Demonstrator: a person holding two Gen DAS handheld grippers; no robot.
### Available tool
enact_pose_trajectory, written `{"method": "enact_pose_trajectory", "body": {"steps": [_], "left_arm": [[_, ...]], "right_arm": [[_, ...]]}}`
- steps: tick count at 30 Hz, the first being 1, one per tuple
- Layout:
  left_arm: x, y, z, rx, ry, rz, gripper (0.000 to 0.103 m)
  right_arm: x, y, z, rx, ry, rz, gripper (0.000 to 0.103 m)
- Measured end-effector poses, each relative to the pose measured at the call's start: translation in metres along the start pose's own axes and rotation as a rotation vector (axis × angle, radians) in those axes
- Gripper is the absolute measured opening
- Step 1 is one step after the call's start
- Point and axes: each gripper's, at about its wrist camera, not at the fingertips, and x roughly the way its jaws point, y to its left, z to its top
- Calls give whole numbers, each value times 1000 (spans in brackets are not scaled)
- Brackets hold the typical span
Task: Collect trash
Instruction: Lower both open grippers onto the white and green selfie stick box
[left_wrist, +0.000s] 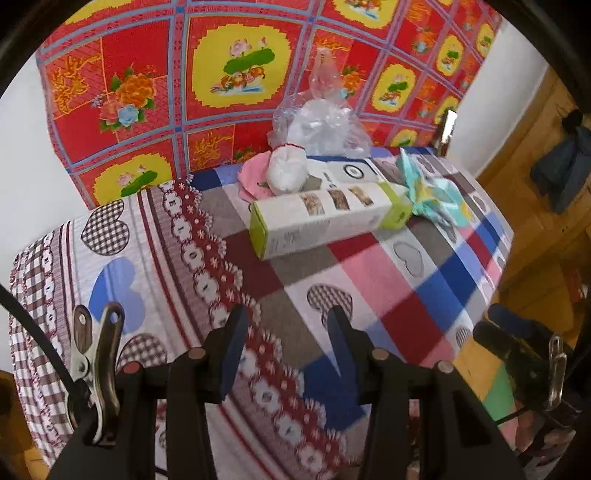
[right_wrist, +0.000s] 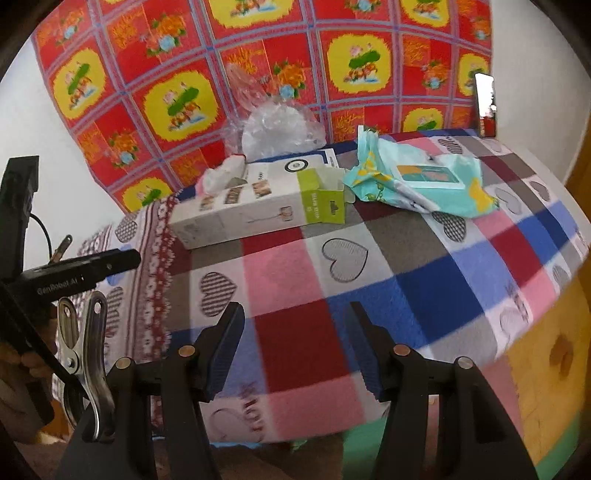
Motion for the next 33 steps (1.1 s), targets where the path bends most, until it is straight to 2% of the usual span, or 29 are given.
{"method": "enact_pose_trajectory", "body": {"steps": [6, 9, 14, 27, 33], "left_arm": [[29, -4, 15, -65, 1, 52, 47], [43, -6, 21, -76, -2, 108, 47], [65, -4, 31, -113, 8, 147, 47], [97, 2, 50, -165, 9, 180, 47], [107, 3, 57, -173, 4, 152, 47]], "right_arm": [[34, -29, 22, -38, 44, 42, 58], [54, -38, 32, -63, 66, 58, 58], [82, -41, 47, -102, 100, 103, 58], [130, -39, 93, -195, 85, 141, 59], [141, -34, 98, -243, 88, 170, 59]]}}
